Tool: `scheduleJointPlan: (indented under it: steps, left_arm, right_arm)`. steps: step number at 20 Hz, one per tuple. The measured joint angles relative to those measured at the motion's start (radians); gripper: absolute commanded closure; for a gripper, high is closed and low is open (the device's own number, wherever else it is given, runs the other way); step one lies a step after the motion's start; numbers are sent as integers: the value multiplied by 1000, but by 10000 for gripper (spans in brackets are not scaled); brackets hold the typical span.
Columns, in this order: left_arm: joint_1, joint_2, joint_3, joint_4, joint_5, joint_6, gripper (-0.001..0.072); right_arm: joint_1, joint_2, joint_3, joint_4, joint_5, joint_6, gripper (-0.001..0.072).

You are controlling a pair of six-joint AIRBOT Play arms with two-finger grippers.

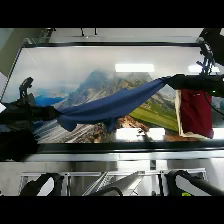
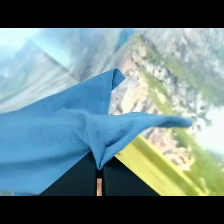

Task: Fold the shirts.

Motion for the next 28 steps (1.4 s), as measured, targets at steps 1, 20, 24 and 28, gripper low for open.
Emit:
scheduleJointPlan:
  steps: [1, 20, 24, 28]
  left_arm:
    - [0, 8, -44, 0, 10, 10, 689]
    - [-34, 346, 741, -230, -8, 75, 689]
    - [-34, 350, 779, -119, -31, 42, 689]
    - [-35, 261, 574, -100, -53, 35, 689]
  right_arm:
    - [2, -27, 5, 24, 1, 0, 689]
    - [24, 314, 467, 185, 23, -238, 689]
    - [-6, 264, 554, 148, 65, -237, 689]
    - [-5, 65, 535, 185, 219, -204, 689]
